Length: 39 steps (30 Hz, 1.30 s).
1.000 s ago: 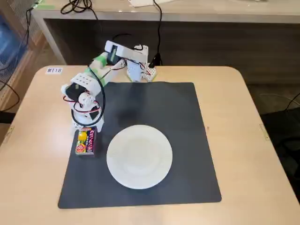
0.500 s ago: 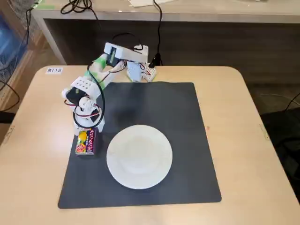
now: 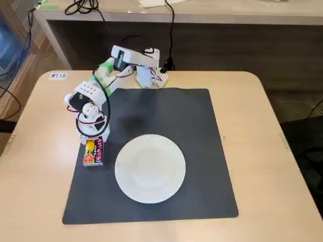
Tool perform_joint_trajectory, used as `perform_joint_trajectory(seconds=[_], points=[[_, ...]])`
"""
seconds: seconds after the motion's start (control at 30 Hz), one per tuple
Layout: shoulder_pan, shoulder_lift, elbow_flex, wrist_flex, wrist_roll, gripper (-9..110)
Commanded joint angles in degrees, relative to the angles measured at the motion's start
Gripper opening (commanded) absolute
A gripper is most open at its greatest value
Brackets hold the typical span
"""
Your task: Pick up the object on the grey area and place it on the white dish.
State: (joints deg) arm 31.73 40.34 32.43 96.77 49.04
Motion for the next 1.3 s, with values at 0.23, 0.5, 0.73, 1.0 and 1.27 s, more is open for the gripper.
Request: perform_joint_trajectory(seconds=[0.23, 0.5, 0.73, 1.0, 1.27], points=[[-1.8, 7.8, -0.6, 0.7, -0.4, 19], [-2.9, 10.9, -0.7, 0.7, -0.9, 18], [-4.4, 12.6, -0.9, 0.6, -0.8, 13], [-6.7, 15.9, -1.1, 0.6, -0.4, 13], [-12.4, 19.6, -1.1, 0.6, 1.6, 13]])
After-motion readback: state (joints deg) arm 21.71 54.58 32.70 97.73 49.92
